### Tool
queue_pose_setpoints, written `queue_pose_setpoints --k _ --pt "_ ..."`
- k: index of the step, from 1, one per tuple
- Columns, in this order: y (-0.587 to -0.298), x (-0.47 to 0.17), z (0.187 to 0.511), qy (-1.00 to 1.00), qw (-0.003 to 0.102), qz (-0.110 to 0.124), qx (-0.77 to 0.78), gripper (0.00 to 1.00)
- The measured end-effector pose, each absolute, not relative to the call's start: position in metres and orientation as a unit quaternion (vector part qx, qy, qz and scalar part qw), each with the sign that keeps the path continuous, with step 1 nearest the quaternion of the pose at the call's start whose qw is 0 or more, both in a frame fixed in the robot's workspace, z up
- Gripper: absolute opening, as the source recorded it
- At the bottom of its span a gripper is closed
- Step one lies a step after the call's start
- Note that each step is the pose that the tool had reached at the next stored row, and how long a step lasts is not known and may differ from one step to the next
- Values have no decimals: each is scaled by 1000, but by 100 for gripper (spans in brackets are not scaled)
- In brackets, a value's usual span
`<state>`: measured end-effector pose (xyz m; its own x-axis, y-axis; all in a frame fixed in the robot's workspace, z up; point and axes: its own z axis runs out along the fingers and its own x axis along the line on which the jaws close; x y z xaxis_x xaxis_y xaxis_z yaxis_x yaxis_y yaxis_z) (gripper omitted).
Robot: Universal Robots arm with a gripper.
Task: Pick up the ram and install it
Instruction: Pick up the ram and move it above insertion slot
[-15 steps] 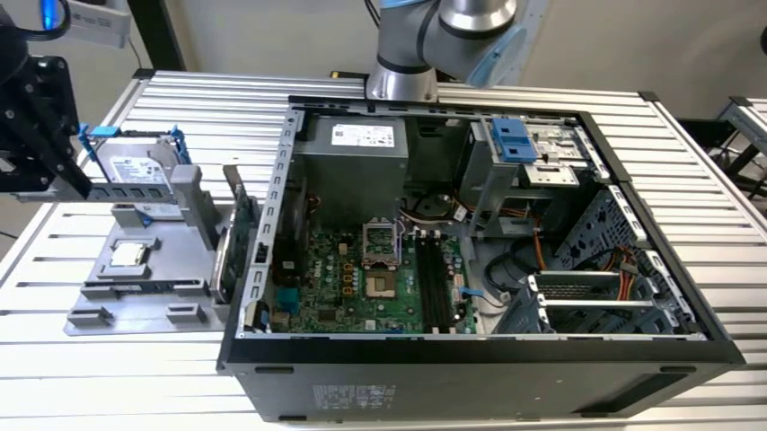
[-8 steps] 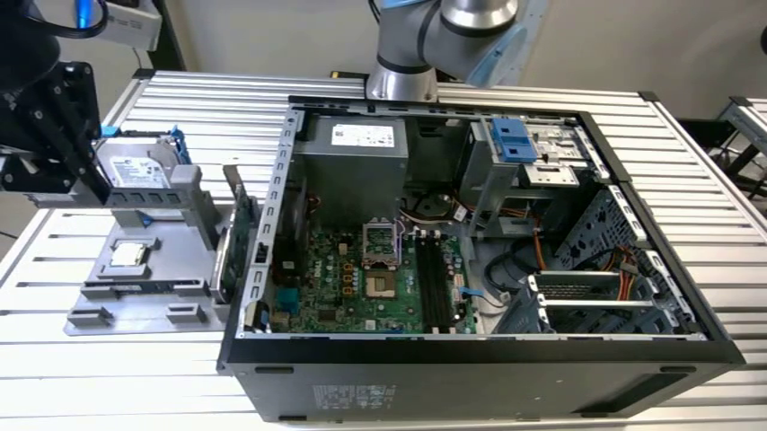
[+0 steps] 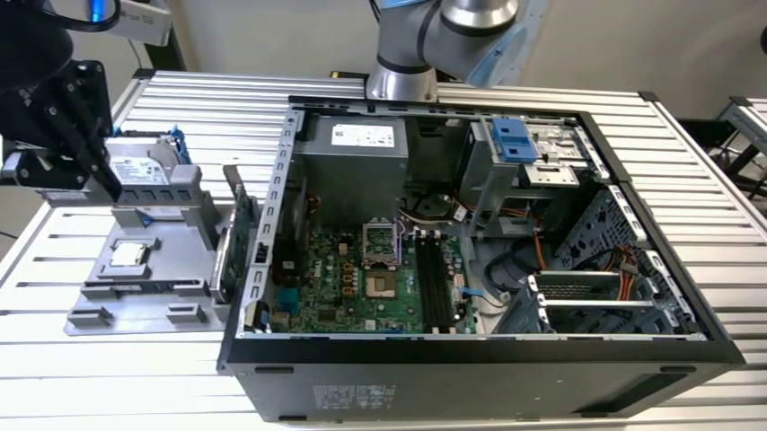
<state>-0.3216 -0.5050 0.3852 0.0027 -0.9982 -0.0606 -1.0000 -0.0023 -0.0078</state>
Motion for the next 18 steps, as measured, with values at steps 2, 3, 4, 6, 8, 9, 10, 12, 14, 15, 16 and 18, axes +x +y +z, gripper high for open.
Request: queue_pose_setpoints --k 2,3,4,6,8,9,10,12,14,15,16,18 --pt "-505 -316 385 706 24 19 -708 0" --pt "-505 -314 385 706 24 19 -708 0" --pt "-505 -312 385 706 24 19 -708 0" --pt "-505 -312 385 706 24 19 -708 0" --pt "-505 -312 385 706 24 19 -708 0" --pt "-505 -312 385 706 24 19 -708 0" --pt "-505 -311 385 706 24 19 -708 0" --pt "-505 -310 385 706 24 19 -708 0" --pt "-505 -305 385 706 23 20 -708 0" --pt "-505 -302 385 706 22 21 -708 0" --pt "-505 -299 385 706 21 22 -708 0" --pt "-505 -291 385 706 19 24 -707 0"
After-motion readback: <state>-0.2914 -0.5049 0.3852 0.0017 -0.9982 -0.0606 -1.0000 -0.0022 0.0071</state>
